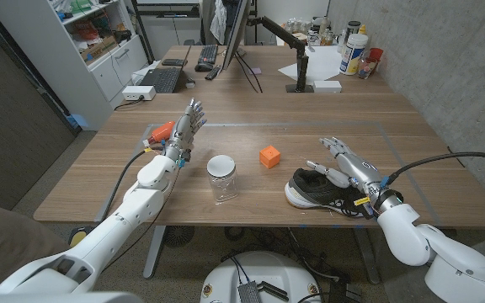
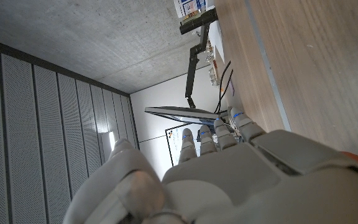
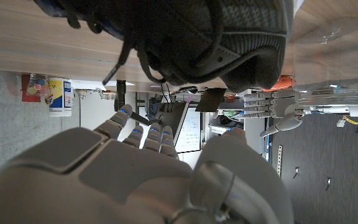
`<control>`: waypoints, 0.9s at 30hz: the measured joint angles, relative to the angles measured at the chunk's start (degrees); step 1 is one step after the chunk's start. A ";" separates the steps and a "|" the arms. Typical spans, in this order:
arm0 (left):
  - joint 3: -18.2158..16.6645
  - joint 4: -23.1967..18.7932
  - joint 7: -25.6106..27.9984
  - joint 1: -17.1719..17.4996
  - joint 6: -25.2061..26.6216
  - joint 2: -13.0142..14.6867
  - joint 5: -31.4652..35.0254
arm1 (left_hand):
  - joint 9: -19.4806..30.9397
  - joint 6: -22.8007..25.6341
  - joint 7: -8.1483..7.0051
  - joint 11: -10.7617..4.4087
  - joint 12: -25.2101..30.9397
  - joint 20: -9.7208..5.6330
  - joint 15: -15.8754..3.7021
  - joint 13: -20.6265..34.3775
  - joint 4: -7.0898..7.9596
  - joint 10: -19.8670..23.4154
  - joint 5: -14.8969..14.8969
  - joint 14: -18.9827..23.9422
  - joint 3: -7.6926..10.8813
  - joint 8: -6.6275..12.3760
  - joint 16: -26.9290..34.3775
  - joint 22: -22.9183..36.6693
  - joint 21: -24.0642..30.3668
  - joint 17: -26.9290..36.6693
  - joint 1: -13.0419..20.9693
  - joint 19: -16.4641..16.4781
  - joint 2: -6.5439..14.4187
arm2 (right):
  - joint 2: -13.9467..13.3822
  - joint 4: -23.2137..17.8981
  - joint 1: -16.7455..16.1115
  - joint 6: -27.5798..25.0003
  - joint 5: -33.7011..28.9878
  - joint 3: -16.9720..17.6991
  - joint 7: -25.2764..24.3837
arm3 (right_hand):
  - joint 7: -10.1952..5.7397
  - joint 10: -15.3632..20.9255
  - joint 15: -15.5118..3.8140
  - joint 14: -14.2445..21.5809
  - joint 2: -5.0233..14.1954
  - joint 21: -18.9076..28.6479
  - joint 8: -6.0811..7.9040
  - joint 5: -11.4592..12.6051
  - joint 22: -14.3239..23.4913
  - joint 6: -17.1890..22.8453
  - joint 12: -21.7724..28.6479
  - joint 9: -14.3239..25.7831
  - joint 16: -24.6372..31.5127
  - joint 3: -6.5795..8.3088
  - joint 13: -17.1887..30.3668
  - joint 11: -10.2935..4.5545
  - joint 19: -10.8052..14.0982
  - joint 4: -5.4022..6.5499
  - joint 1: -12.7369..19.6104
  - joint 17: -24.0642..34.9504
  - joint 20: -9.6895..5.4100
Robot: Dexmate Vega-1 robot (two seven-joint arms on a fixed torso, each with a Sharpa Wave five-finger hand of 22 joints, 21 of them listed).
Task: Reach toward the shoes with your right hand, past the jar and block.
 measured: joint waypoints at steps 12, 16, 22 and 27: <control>-0.44 -1.20 0.40 0.97 0.00 0.66 -0.16 | 0.00 0.00 0.00 0.00 0.00 0.00 0.00 0.00 0.00 0.00 0.00 0.00 0.00 0.00 0.00 0.00 0.00 0.00 0.00 0.00 0.00 | 0.05 -0.79 -1.56 -1.01 -0.04 0.30 0.27 | 0.00 0.00 0.00 0.00 0.00 0.00 0.00 0.00 0.00 0.00 0.00 0.00 0.00 0.00 0.00 0.00 0.00 0.00 0.00 0.00 0.00; -0.45 -1.62 0.66 1.19 0.00 0.75 -0.14 | 0.00 0.00 0.00 0.00 0.00 0.00 0.00 0.00 0.00 0.00 0.00 0.00 0.00 0.00 0.00 0.00 0.00 0.00 0.00 0.00 0.00 | 0.02 -0.86 -2.11 -1.02 0.12 0.68 0.27 | 0.00 0.00 0.00 0.00 0.00 0.00 0.00 0.00 0.00 0.00 0.00 0.00 0.00 0.24 0.00 0.00 0.00 -0.24 0.00 -0.01 0.00; -0.45 -1.91 1.18 1.28 0.31 0.81 0.12 | 0.00 0.00 0.00 0.00 0.00 0.00 0.00 0.00 0.00 0.00 0.00 0.00 0.00 0.00 0.00 0.00 0.00 0.00 0.00 0.00 0.00 | -0.07 -0.88 -2.90 -1.01 0.23 1.33 0.27 | 0.00 0.00 0.00 0.00 0.00 0.00 0.00 0.00 0.00 0.01 0.00 0.00 0.00 0.24 0.00 0.00 0.00 -0.24 0.00 -0.01 0.00; -0.37 -3.12 1.59 1.80 0.62 1.02 0.35 | 0.00 0.00 0.00 0.00 0.00 0.00 0.00 0.00 -0.25 0.00 0.00 0.00 -0.25 0.00 0.00 0.00 0.00 0.00 0.00 0.00 0.00 | -0.15 -0.84 -3.30 -0.26 0.79 1.77 0.43 | 0.00 0.00 0.00 0.00 0.00 0.00 0.00 0.00 0.00 0.01 0.44 0.00 0.00 0.24 0.00 0.00 0.00 -0.24 0.00 -0.01 0.00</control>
